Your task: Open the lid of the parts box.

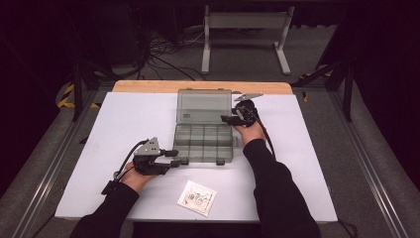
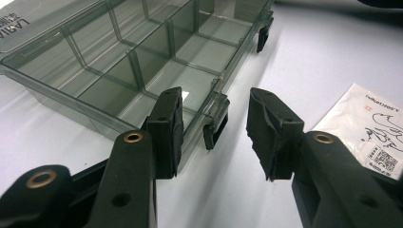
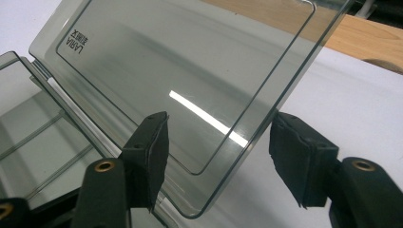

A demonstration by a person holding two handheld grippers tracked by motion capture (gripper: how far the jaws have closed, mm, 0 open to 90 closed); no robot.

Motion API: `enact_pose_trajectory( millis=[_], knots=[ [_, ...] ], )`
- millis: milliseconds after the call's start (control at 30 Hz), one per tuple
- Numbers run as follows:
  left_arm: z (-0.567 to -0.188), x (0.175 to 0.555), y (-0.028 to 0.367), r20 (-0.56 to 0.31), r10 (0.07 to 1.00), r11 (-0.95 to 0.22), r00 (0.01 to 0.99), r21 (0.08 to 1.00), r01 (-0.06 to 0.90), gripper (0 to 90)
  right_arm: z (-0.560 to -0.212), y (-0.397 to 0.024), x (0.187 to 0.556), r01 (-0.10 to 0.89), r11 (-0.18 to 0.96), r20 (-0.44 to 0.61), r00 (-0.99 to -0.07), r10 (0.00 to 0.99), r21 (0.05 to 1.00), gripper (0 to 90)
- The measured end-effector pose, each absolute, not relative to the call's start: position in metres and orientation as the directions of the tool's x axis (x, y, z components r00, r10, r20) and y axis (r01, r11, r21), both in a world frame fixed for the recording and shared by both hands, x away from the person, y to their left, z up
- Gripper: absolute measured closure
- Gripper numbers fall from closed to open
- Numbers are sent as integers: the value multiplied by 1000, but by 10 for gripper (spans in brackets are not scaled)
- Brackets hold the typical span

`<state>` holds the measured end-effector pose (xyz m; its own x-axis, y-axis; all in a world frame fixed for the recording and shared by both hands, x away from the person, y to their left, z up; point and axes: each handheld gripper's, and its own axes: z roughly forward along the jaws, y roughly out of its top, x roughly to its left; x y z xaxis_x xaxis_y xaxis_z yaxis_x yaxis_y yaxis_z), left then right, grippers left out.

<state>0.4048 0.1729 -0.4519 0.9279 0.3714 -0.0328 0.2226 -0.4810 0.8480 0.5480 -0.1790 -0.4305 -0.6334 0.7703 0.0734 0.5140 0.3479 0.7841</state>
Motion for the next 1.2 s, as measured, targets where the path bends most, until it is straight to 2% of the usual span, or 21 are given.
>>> enact_pose_trajectory(
  millis=[467, 633, 833, 1200],
  knots=[
    [-452, 404, 173, -27, 374, -485, 927, 846, 221, 563, -434, -180, 550, 532, 340, 101, -636, 765, 775, 352],
    [-451, 404, 173, -35, 368, -483, 929, 847, 223, 555, -434, -182, 549, 545, 329, 121, -632, 765, 771, 313],
    [-449, 403, 176, -30, 371, -483, 928, 847, 220, 529, -423, -189, 541, 543, 312, 127, -624, 771, 780, 292],
    [-435, 395, 194, -38, 408, -437, 912, 869, 232, 395, -385, -184, 485, 393, 335, 63, -723, 687, 856, 265]
  ],
)
